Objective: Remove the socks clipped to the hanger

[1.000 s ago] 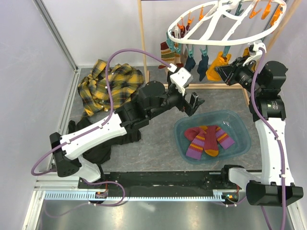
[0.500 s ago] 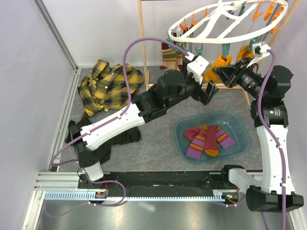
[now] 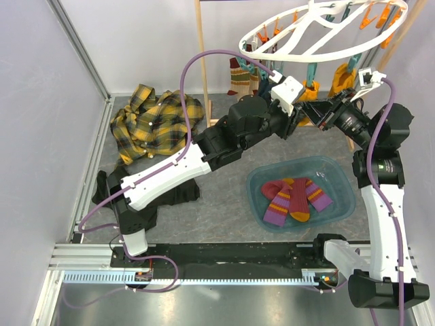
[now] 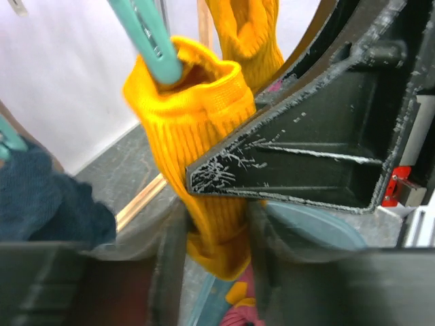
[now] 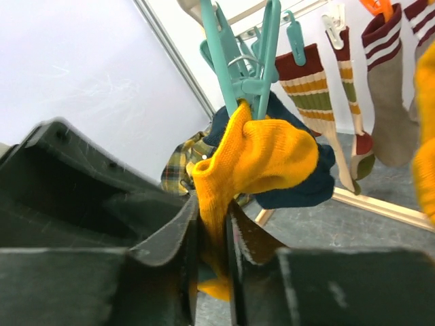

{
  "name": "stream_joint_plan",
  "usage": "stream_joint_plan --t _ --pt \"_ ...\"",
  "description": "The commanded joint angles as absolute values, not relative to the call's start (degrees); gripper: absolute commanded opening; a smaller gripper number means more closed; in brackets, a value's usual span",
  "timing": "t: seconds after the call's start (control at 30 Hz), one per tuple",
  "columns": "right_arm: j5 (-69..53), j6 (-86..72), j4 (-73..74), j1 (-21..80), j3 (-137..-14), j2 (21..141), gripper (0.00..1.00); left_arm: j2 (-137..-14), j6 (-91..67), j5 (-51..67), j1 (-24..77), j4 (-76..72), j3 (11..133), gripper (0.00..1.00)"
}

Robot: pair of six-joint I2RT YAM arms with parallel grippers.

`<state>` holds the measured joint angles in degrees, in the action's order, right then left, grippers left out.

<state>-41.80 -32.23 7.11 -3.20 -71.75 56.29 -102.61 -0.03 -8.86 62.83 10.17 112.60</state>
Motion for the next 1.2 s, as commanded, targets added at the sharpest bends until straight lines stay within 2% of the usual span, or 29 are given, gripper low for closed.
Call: stream_joint_plan --t 0.0,0.07,0.17,0.43,0.6,0.87,1.17 --pt "-42.45 -33.92 4.39 -2.99 -72.42 55.37 0.31 -102.66 1.23 -6.60 62.93 8.61 114.08 0.13" --pt "-41.93 -33.93 5.44 -2.99 -73.91 55.55 0.34 -102.13 0.53 -4.75 62.93 9.67 113.56 0.02" --pt "-40.43 -33.93 6.41 -2.99 -75.84 55.63 0.38 -100.29 -2.45 -1.24 62.49 9.76 111.63 0.02" --pt "-36.57 -32.61 8.35 -2.99 -80.50 58.00 0.63 -97.56 -6.50 9.31 59.51 9.76 109.78 0.02" --pt "-32.70 -30.76 10.55 -2.99 -84.81 60.20 0.73 -97.21 -8.17 13.96 57.66 9.84 109.78 0.02" --pt "-28.31 -30.15 13.88 -1.76 -90.87 64.16 0.74 -97.65 -9.05 15.56 56.78 9.76 110.57 0.02" --pt "-22.24 -28.74 14.85 3.25 -91.76 65.39 0.74 -98.79 -9.49 16.79 56.86 9.76 111.53 0.02"
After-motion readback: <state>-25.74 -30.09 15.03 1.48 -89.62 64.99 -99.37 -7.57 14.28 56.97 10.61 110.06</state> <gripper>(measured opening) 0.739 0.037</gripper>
